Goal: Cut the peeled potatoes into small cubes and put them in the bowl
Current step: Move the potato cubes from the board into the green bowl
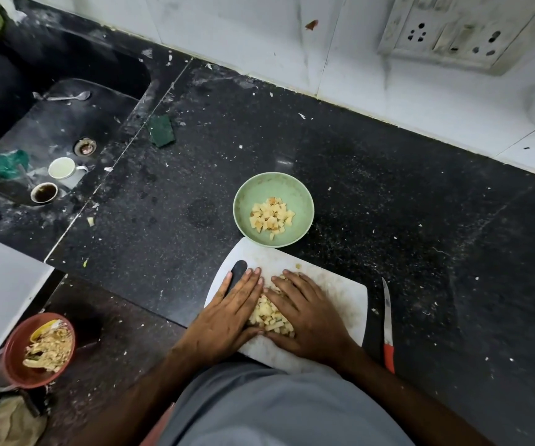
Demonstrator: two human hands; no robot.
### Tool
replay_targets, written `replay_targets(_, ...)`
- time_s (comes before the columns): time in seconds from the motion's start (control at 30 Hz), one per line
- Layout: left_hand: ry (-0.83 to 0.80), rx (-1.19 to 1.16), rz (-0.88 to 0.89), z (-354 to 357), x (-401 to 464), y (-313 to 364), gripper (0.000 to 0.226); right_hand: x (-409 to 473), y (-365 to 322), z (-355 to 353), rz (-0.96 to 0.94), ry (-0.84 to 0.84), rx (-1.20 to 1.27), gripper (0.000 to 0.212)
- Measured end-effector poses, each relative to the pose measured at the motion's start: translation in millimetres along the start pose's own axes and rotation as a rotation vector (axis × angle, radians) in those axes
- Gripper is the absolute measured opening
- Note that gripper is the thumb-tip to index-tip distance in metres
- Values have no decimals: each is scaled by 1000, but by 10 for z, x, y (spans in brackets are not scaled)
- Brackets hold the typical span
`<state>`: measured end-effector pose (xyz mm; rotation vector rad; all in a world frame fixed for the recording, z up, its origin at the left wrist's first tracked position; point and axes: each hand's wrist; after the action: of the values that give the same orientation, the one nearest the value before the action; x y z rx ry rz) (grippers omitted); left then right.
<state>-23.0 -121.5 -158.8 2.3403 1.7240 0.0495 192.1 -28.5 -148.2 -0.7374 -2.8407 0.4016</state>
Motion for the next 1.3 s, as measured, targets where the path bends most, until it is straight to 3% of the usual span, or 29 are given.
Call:
replay_targets(0.27,-13,-34,-59,28,26,5,78,-76,-1,49,-44,87,-81,36)
replay_targets(0.47,24,-104,-119,3,60,35,81,18,-24,-12,-88,78,-151,33)
replay_targets(0.7,72,-355,-98,-64,54,8,76,195,-72,-105,-163,53,-208,26)
replay_targets(0.9,111,-512,-112,-117,34,10,70,241,-83,-151,-106,26,-157,17)
replay_targets(1.07,162,-692,-161,-206,37,21,68,351,-12,-347,90,-157,171,17)
replay_targets(1.3,344,-879,-294,-382,182,-11,62,556,34,-668,493,-385,934,28)
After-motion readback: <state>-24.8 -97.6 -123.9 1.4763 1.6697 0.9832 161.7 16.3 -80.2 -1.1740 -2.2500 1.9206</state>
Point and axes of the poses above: each hand's wrist, its own x-axis towards the middle knuckle, its own z-axis out of the palm, y = z × x, and after that the axes turned 2 degrees about -y, right-handed
